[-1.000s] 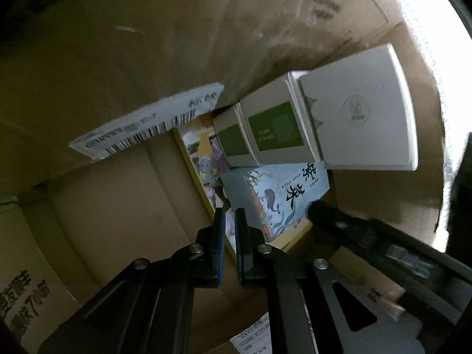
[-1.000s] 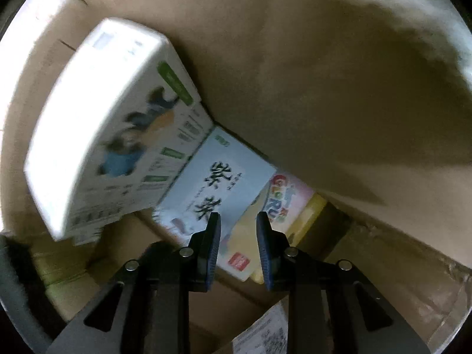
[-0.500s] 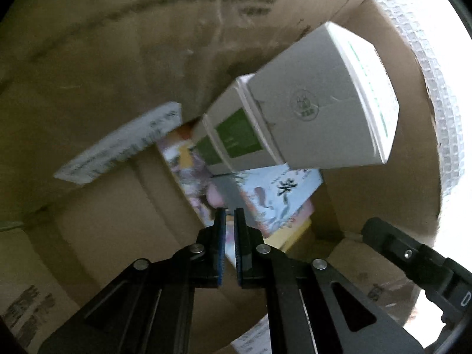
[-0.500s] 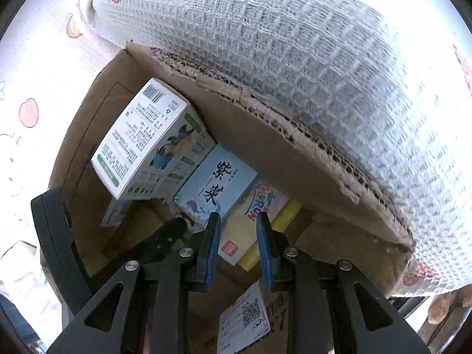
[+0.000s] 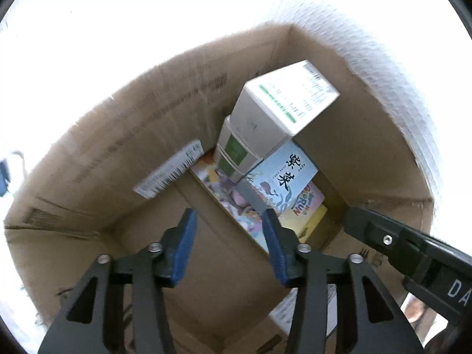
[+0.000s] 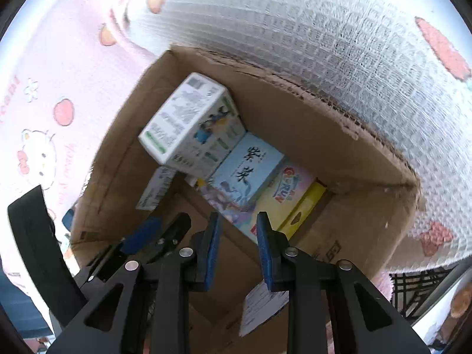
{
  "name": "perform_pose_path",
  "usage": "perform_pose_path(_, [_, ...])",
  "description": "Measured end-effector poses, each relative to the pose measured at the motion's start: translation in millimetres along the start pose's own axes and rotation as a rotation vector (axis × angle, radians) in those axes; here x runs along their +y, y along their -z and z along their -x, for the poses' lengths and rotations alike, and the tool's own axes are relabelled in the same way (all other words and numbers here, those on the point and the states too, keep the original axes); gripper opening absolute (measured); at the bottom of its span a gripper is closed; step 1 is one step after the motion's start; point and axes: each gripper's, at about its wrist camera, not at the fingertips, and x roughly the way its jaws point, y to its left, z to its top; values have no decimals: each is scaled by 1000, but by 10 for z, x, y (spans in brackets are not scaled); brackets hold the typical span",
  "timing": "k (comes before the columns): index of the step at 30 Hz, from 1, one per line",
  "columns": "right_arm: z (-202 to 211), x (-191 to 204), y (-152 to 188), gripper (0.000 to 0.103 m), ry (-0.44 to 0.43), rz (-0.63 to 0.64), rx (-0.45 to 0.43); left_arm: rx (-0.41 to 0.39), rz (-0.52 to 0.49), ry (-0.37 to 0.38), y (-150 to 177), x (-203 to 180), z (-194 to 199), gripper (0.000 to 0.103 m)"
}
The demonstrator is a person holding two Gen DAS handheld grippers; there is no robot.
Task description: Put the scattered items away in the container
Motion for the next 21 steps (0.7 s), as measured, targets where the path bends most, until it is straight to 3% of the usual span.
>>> perform_pose_path(3, [134,50,79,21,-46,13,-8,-58,-74,-57,56,-73,207,54])
perform_pose_path(4, [199,62,109,21,-51,21,-12,-70,-104,-63,285,44,368,54])
perform_pose_path(6, [286,109,195,21,-73,36,-26,-104,-183,-94,360,188,588,54])
perform_pose_path(7, [282,128,232,21,-82,38,-32,-125,-217,-115,395,-144,609,55])
perform_pose_path(8, [333,152,284,21,-92,41,-42,-148,-245,-130,446,-159,675,55])
perform_pose_path(11, [398,225,426,22,-106,57,-71,-241,-318,-181,550,74,914,59])
perform_pose_path(17, [698,461,769,40,-94,140,-131,-393,-451,-182,923,360,1460,63])
perform_pose_path(18, [763,521,828,43,-91,166,-145,-406,-459,-185,949,436,1732,63])
perform_pose_path(21, [889,685,1020,53,-78,234,-176,-440,-441,-171,1140,698,1857,63])
